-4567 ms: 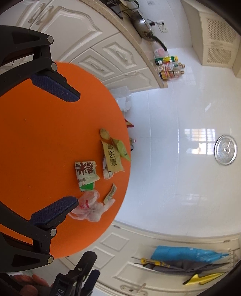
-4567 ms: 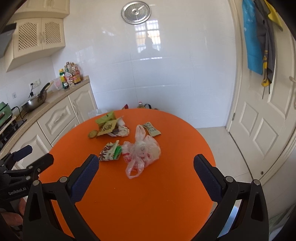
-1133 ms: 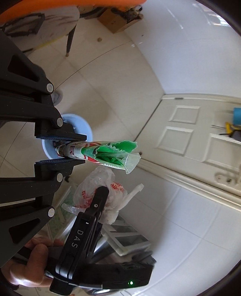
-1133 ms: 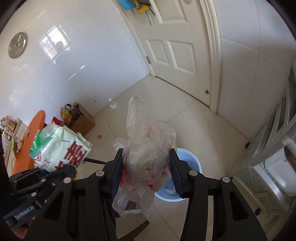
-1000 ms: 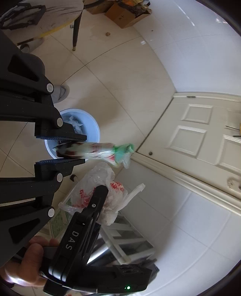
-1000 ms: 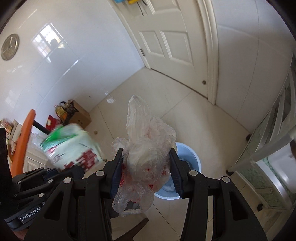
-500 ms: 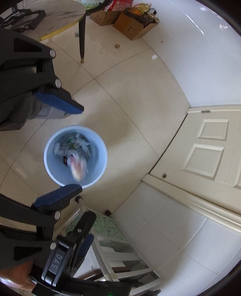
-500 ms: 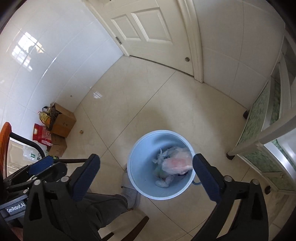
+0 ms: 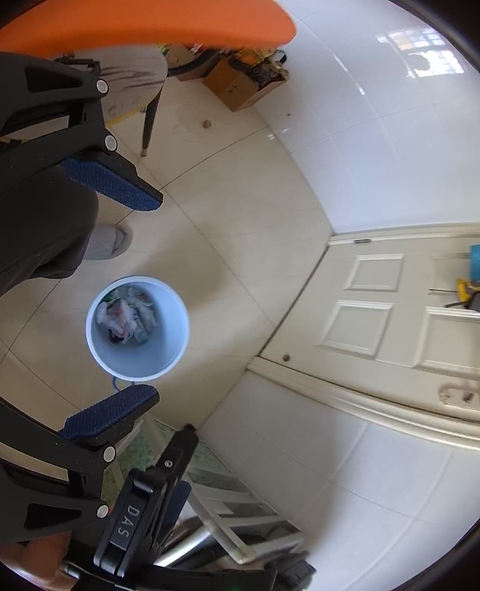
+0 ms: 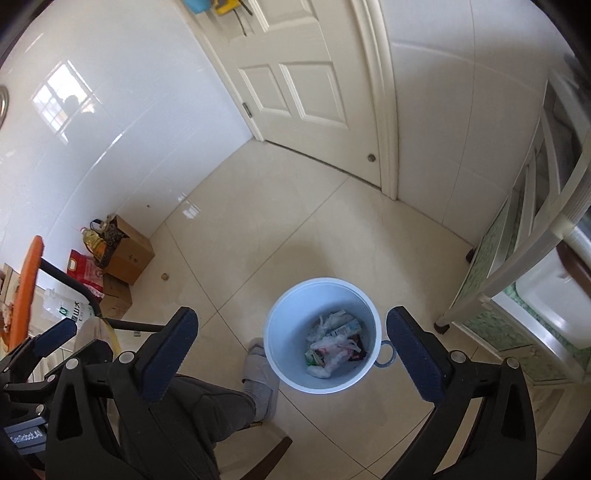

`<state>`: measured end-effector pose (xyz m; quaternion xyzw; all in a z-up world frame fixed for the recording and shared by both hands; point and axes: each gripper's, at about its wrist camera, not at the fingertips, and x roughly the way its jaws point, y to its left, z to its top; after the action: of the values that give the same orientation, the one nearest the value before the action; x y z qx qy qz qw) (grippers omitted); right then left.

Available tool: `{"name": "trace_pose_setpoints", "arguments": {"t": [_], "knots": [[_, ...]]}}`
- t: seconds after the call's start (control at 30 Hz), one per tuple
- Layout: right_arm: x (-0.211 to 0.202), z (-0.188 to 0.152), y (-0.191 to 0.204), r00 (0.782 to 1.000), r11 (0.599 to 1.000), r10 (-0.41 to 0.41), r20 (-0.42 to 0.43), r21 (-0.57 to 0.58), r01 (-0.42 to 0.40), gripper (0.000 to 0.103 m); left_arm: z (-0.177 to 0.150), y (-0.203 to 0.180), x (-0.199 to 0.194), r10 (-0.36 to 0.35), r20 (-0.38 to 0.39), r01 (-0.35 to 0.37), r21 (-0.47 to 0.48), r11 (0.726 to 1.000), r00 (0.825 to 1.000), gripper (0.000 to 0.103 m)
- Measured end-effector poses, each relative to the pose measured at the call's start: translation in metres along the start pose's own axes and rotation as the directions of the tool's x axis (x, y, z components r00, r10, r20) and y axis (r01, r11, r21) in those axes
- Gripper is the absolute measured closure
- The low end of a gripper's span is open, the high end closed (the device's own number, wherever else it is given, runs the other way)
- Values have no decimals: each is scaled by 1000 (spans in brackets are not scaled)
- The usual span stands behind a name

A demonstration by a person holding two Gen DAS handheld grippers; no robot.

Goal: Collect trash
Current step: 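Return both grippers to the orange table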

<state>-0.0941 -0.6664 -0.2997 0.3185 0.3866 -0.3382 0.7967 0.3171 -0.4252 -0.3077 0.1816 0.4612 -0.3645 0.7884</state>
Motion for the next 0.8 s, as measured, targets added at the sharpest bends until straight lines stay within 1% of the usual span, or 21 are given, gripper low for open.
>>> {"name": "trace_pose_setpoints", "arguments": {"t": [0.07, 0.13, 0.3, 0.47, 0.57, 0.7, 0.8], "knots": [[-18, 3, 13, 1000, 1000, 17, 22, -6, -16, 0, -4, 2, -26, -7, 47, 7, 2, 1000, 999, 9], [-41, 6, 34, 997, 999, 43, 63, -28, -41, 0, -11, 8, -53, 2, 93, -2, 1, 1000, 996, 9], [-94, 12, 81, 983, 992, 97, 156, -96, -83, 0, -31, 37, -124, 31, 212, -24, -36, 999, 977, 5], [-135, 12, 133, 964, 977, 158, 214, -174, -122, 0, -64, 65, -199, 72, 315, -46, -89, 995, 946, 3], [-156, 11, 162, 950, 965, 196, 241, -222, -143, 0, -91, 81, -242, 102, 365, -63, -116, 991, 926, 2], [-181, 3, 202, 933, 942, 247, 264, -290, -167, 0, -121, 95, -299, 155, 411, -95, -163, 982, 898, 1], [-198, -4, 233, 917, 922, 289, 276, -338, -189, 0, -151, 107, -337, 200, 446, -115, -211, 971, 872, 1]]}}
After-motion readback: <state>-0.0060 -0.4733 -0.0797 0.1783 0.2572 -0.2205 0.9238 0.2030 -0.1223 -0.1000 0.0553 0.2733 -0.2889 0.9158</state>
